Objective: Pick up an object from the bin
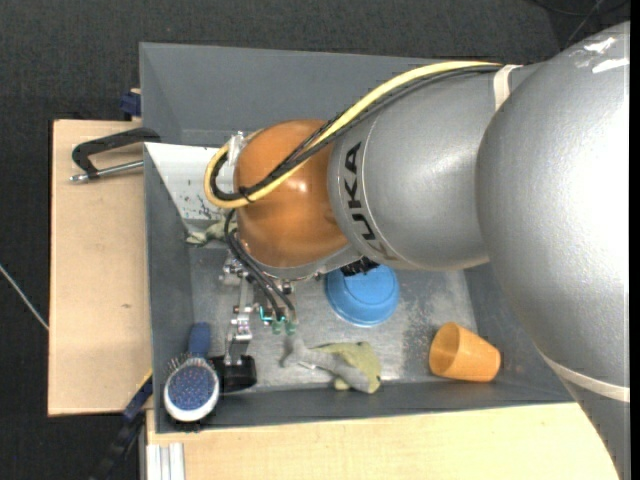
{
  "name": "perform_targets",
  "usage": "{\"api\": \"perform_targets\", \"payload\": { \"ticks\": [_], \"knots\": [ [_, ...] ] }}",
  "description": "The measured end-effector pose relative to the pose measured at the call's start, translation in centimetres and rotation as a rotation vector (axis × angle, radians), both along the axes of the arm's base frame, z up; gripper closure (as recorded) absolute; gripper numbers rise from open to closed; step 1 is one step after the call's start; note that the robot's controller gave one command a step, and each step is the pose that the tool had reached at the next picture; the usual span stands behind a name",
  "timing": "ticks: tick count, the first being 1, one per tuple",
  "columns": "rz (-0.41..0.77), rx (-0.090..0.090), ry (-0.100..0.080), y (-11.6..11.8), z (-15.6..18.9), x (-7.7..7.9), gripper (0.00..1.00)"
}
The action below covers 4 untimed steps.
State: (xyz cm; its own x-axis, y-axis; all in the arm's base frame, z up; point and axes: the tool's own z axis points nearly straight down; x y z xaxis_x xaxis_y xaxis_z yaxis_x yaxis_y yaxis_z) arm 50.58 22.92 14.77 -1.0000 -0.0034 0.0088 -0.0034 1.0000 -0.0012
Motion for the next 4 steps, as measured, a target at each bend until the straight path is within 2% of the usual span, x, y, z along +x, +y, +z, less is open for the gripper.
{"api": "perform_targets", "payload": {
  "ticks": [1, 2, 3, 4],
  "knots": [
    [0.100, 0.016, -0.034, 0.1, -1.6, 0.4, 0.00],
    [0.428, 0.006, -0.019, -0.5, -0.4, -0.5, 0.00],
    [0.622, 0.006, -0.017, -0.2, -2.8, -0.7, 0.00],
    [0.775, 0.002, -0.024, 0.3, -4.3, -0.5, 0.00]
  ]
}}
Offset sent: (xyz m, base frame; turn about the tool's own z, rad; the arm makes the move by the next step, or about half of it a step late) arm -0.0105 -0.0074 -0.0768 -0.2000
